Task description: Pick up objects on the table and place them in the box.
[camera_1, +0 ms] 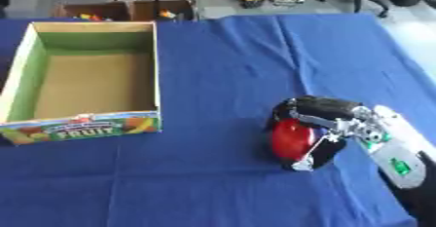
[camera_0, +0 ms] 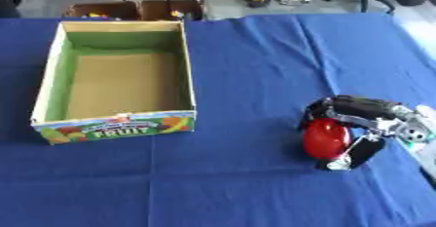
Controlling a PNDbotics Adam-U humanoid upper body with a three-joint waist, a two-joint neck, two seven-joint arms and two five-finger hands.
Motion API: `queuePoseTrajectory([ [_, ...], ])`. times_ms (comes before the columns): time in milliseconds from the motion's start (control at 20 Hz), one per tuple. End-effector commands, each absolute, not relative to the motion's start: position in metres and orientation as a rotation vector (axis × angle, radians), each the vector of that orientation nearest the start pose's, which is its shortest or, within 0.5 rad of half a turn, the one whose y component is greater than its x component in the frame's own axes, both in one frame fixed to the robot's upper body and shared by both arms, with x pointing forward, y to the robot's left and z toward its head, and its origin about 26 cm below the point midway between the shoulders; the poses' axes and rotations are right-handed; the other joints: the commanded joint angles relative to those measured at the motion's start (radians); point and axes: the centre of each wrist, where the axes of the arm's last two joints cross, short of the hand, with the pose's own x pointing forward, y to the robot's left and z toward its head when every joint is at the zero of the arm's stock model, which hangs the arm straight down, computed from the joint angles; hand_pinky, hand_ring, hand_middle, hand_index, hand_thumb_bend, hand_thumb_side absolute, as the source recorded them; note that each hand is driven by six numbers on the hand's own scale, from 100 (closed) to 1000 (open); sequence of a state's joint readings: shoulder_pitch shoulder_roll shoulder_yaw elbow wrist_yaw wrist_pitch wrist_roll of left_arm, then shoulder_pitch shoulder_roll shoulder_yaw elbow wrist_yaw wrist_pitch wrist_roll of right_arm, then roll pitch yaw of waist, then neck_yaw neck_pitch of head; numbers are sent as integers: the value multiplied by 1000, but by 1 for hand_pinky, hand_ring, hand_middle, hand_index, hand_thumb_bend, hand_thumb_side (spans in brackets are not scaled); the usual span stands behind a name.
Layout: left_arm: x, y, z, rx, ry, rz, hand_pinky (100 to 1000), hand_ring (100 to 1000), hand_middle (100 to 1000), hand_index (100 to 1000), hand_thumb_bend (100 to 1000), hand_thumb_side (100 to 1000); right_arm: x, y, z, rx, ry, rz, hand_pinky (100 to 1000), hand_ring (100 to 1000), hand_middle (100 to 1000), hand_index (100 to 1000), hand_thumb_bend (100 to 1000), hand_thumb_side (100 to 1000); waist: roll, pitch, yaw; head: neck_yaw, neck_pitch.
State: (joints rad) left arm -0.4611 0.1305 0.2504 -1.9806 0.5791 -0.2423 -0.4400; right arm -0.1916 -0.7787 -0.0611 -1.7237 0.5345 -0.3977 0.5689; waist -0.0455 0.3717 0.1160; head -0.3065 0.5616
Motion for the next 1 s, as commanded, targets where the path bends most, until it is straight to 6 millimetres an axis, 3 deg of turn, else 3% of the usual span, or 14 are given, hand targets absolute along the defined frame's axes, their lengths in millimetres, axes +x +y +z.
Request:
queuePoseTrajectory([
  [50,310,276,245,802,3341,337,709,688,761,909,100,942,307,-396,193,-731,-1469,1685,315,527,590,733,357,174,1,-15,-3,-3,-7],
  [650,310,277,245,801,3341,338,709,688,760,909,100,942,307,-396,194,-717,-1478,1668,307,520,579,722,343,162,2,-14,-4,-3,-8],
  [700,310,277,245,801,3341,338,711,688,761,909,100,944,307,-396,194,-717,-1480,1667,236,468,495,679,156,100,2,-14,-4,-3,-8],
  [750,310,276,245,803,3342,338,711,689,761,908,100,944,307,-394,195,-717,-1500,1663,223,454,467,662,100,100,1,-14,-4,-4,-8],
  [1000,310,276,245,805,3343,341,712,689,761,907,100,943,304,-392,210,-733,-1618,1629,224,449,460,638,100,100,-3,-16,-3,-5,-8],
])
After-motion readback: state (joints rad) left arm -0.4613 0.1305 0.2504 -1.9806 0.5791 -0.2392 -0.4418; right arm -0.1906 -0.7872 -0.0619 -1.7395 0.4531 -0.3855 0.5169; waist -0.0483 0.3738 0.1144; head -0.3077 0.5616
